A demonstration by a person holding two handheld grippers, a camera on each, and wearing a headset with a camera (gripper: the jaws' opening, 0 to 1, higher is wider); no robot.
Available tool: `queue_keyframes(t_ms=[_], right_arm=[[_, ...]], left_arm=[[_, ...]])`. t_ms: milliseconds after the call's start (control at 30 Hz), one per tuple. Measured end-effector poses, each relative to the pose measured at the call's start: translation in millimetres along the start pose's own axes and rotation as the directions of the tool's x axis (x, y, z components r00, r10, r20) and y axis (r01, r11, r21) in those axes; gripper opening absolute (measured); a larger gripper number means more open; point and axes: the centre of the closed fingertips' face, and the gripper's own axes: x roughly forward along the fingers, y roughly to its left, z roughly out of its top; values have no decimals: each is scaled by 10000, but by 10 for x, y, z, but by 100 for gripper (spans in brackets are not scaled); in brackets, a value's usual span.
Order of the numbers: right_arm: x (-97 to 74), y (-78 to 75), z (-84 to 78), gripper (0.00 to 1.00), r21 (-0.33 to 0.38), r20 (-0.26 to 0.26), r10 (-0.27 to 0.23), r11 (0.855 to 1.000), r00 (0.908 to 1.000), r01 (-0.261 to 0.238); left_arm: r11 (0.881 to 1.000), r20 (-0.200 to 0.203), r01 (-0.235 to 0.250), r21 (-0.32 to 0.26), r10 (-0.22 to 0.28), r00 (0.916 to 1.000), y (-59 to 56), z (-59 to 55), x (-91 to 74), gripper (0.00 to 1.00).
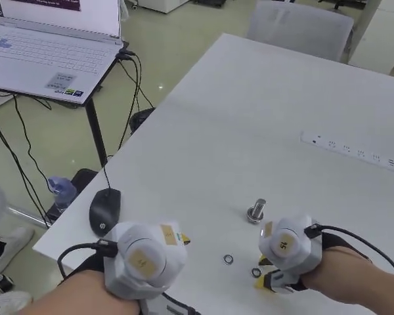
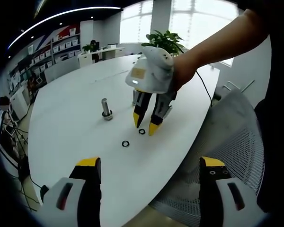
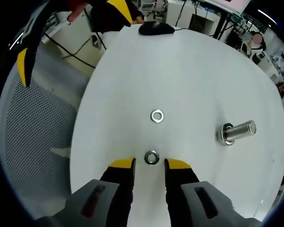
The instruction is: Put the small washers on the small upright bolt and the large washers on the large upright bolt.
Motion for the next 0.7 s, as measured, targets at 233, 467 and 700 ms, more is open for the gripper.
queue_keyframes(t_ms=[233,467,700], right_arm=[[5,-17,7,23,247,-226,-72,9997,9997,77],[10,-44,1,20,371,-496,-96,9992,9987,114],[9,-24,16,17,137,-477,-143,9998,9988,150]], left_arm=[[10000,149,-84,-6,84,9999,-6,-2,-24,84],[9998,160,-152,-101,154,9998,-2,-18,-28,83],[9997,194,-190,-150,193,9996,7,-33,-35,82]])
